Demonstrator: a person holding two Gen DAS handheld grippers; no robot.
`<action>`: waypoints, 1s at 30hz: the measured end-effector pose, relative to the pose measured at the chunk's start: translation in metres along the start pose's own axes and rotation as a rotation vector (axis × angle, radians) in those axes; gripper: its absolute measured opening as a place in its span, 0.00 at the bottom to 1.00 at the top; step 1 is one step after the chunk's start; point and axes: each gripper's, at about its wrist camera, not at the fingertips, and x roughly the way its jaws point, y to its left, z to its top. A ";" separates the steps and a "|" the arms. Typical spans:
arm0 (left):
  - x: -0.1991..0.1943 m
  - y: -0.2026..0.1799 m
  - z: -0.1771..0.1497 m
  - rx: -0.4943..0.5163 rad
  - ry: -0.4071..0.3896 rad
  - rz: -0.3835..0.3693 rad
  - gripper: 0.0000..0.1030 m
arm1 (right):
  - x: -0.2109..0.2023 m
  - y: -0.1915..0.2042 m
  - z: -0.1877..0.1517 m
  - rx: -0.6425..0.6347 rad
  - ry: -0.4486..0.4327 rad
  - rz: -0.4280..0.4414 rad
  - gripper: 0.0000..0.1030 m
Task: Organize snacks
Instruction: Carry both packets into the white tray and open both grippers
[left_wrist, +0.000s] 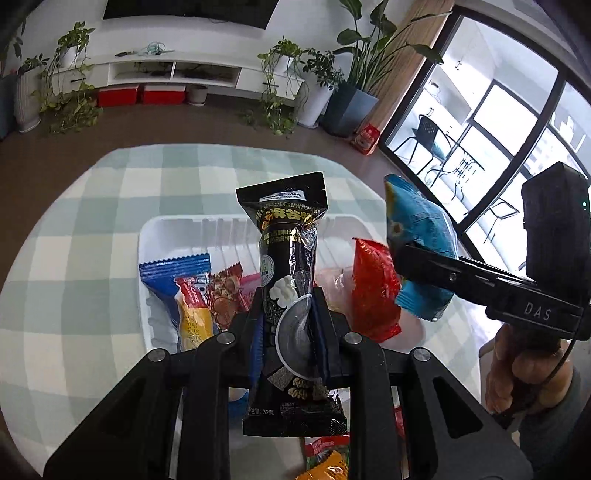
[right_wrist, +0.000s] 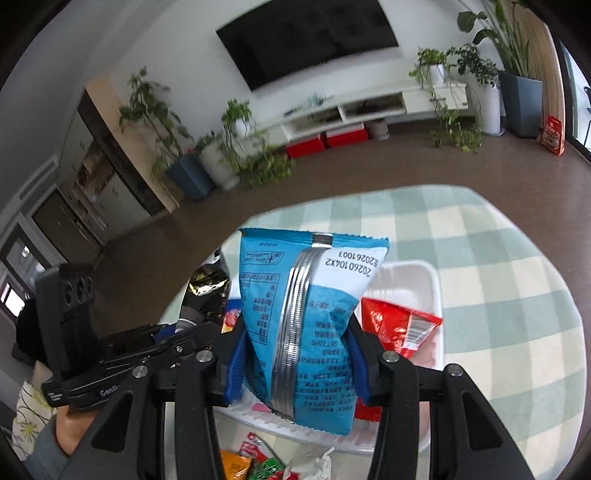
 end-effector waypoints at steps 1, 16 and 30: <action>0.008 0.001 -0.003 0.001 0.011 0.005 0.20 | 0.010 -0.001 -0.002 0.000 0.020 -0.008 0.48; 0.065 0.014 -0.017 0.031 0.074 0.078 0.21 | 0.072 -0.007 -0.025 -0.033 0.143 -0.091 0.48; 0.056 0.015 -0.020 0.008 0.065 0.095 0.28 | 0.075 0.000 -0.025 -0.070 0.139 -0.133 0.51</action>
